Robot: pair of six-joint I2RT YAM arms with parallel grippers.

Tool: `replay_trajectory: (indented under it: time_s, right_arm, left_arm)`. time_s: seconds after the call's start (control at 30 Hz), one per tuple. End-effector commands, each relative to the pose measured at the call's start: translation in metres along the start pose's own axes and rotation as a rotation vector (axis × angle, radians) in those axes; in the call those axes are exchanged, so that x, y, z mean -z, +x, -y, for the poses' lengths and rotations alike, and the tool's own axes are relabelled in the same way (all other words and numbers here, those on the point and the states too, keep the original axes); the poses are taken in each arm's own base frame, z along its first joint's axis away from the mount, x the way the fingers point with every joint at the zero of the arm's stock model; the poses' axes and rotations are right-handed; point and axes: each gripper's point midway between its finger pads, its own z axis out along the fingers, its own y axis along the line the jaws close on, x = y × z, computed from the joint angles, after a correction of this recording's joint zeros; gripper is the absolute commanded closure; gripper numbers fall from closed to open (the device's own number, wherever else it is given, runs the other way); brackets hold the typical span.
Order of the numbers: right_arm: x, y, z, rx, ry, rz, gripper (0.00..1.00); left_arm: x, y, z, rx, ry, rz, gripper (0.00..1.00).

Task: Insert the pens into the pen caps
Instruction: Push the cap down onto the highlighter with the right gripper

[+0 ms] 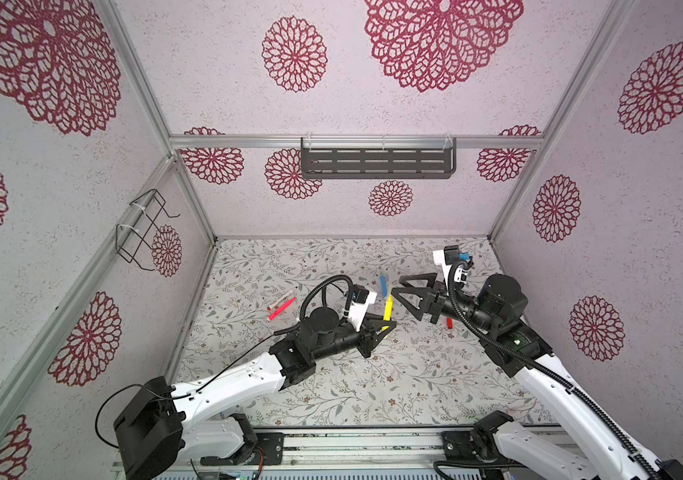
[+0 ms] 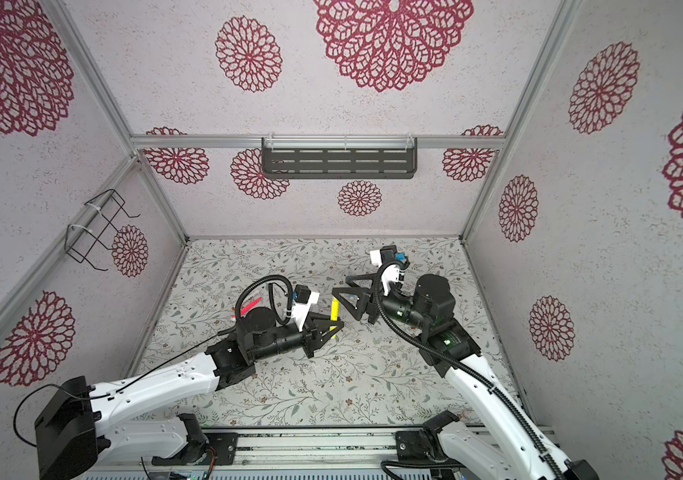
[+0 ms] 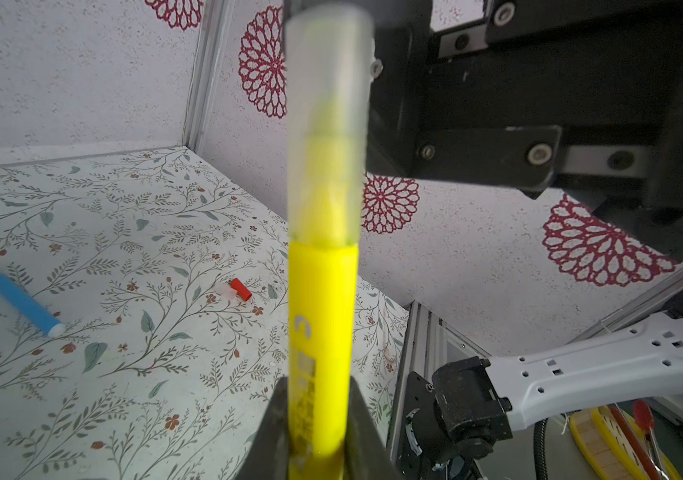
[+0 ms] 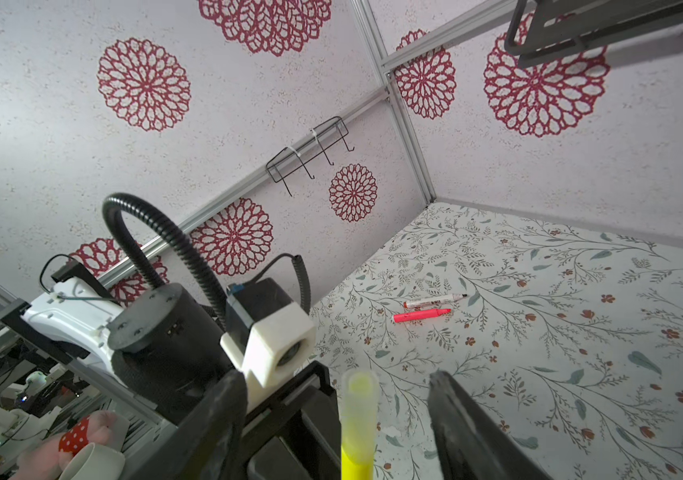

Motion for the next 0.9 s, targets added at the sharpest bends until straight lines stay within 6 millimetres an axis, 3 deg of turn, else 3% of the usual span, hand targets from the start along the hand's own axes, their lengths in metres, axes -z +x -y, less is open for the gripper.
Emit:
replay_trajectory:
  time_s: [0.0,0.47,0.87]
  right_arm:
    - [-0.006,-0.004,0.008,0.026,0.047,-0.02,0.34]
    - [-0.013,0.001,0.003,0.02,0.006,-0.053,0.47]
    - [-0.018,0.013,0.002,0.032,0.001,-0.095,0.72]
  left_arm:
    - [0.005,-0.01,0.012,-0.024,0.02,0.031,1.0]
    - [0.001,-0.008,0.012,-0.027,0.018,0.018,1.0]
    - [-0.002,-0.007,0.013,-0.027,0.019,0.003,1.0]
